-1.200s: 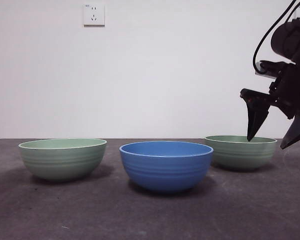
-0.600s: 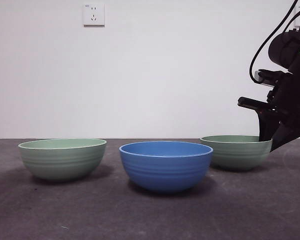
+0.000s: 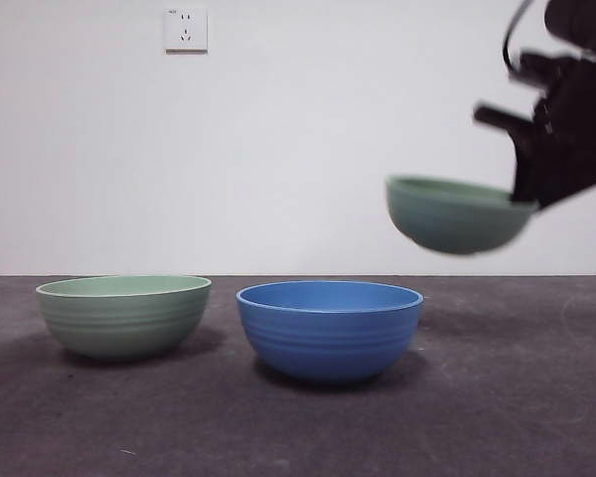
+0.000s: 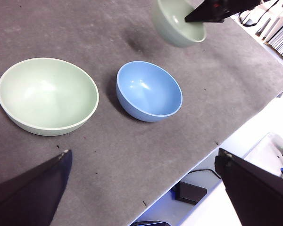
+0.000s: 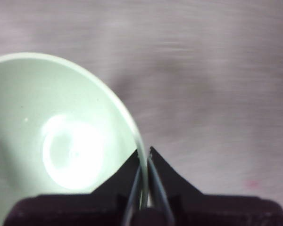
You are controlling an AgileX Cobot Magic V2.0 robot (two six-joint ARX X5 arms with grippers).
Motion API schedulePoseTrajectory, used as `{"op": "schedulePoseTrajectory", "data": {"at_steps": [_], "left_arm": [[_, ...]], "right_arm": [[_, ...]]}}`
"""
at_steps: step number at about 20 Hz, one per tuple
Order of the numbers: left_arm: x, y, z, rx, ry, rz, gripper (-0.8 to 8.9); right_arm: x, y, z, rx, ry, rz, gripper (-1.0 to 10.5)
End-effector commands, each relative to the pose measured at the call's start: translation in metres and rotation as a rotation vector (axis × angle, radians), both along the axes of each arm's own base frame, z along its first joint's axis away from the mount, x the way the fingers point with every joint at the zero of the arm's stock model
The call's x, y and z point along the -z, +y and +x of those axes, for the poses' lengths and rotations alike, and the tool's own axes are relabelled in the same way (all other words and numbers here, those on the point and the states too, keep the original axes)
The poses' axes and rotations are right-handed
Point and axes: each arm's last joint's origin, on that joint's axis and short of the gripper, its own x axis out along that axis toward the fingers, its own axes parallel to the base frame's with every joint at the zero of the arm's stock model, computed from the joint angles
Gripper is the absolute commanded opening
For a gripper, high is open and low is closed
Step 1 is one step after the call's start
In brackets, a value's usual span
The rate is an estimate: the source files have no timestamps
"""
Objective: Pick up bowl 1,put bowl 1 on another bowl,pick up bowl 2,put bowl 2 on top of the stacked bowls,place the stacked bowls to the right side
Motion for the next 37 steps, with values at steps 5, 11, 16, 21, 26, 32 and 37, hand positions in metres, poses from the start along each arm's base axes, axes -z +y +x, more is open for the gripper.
{"op": "schedulePoseTrajectory", "data": {"at_steps": [5,11,16,21,26,32,37], "left_arm": [[-0.001,0.0,0.0,-0.001,-0.01,-0.001,6.59],[-0.001,0.0,0.0,-0.001,-0.01,-0.001,6.59],[-0.001,0.0,0.0,-0.001,-0.009,-0.002,6.59],[-0.001,0.0,0.0,-0.001,-0.01,-0.001,6.59],[-0.001,0.0,0.0,-0.001,-0.012,-0.001,6.59],[-0.002,0.0,0.002,-0.003,-0.018,0.001,6.59],[0.001,0.002,0.016,-0.048,0.009,0.039,6.59]], "right_arm": [[-0.016,0.067,-0.034,-0.236,-0.014,0.0,-0.1],[0.007,0.108,-0.041,-0.3,0.023,-0.122,-0.1],[0.037,0.12,-0.034,-0.333,0.11,-0.169,-0.1],[0.04,0.119,-0.036,-0.347,0.135,-0.181,-0.1],[0.043,0.122,-0.037,-0.367,0.147,-0.188,0.1],[0.043,0.124,-0.038,-0.374,0.141,-0.184,2.5],[0.026,0.121,-0.043,-0.37,0.088,-0.164,2.5]]}}
